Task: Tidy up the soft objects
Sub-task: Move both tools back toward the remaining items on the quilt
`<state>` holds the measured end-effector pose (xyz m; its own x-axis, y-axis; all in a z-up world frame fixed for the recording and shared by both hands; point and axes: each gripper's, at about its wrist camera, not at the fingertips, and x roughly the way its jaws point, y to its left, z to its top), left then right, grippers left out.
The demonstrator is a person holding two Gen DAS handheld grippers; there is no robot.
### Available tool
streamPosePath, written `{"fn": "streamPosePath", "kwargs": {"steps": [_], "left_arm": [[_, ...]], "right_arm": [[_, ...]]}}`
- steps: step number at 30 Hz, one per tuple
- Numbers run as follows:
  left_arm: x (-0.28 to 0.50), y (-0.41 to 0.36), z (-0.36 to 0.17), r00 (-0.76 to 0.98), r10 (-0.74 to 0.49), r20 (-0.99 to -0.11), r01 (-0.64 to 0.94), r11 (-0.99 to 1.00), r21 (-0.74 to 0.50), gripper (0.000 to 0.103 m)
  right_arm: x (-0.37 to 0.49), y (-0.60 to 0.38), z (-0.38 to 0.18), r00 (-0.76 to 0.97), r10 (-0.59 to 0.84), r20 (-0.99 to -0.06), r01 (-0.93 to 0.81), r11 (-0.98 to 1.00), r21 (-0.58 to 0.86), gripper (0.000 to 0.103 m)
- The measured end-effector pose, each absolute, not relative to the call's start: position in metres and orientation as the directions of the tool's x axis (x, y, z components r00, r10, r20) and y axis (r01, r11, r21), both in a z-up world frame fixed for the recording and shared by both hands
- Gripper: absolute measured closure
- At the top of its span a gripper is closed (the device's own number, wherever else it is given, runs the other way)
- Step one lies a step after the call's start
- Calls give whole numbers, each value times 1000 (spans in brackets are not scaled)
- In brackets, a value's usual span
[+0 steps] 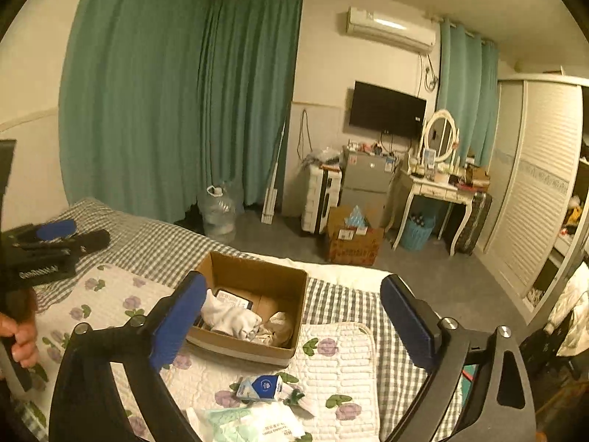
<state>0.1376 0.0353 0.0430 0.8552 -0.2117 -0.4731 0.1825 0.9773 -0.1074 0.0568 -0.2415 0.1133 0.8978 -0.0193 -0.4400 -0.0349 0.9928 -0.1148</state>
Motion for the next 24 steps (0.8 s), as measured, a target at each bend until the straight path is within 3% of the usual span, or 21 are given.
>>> {"fn": "streamPosePath", "kwargs": {"steps": [4,10,17,24], "left_arm": [[99,37,57,900,-206,-384,189,979,-82,0],[60,31,62,920,-205,-333,204,978,-40,0],[40,20,45,911,-205,-357,214,977,-14,0],[39,5,7,871,-213,-442,230,973,-16,0]], "right_arm": [[25,-238,126,911,-25,-411,-32,991,-131,0],[-9,-246,139,922,-39,-384,-16,990,-138,0],[-37,-257,142,926,-55,-373,2,990,-139,0],[-39,-269,133,917,-49,-395,-1,992,-125,0]]}}
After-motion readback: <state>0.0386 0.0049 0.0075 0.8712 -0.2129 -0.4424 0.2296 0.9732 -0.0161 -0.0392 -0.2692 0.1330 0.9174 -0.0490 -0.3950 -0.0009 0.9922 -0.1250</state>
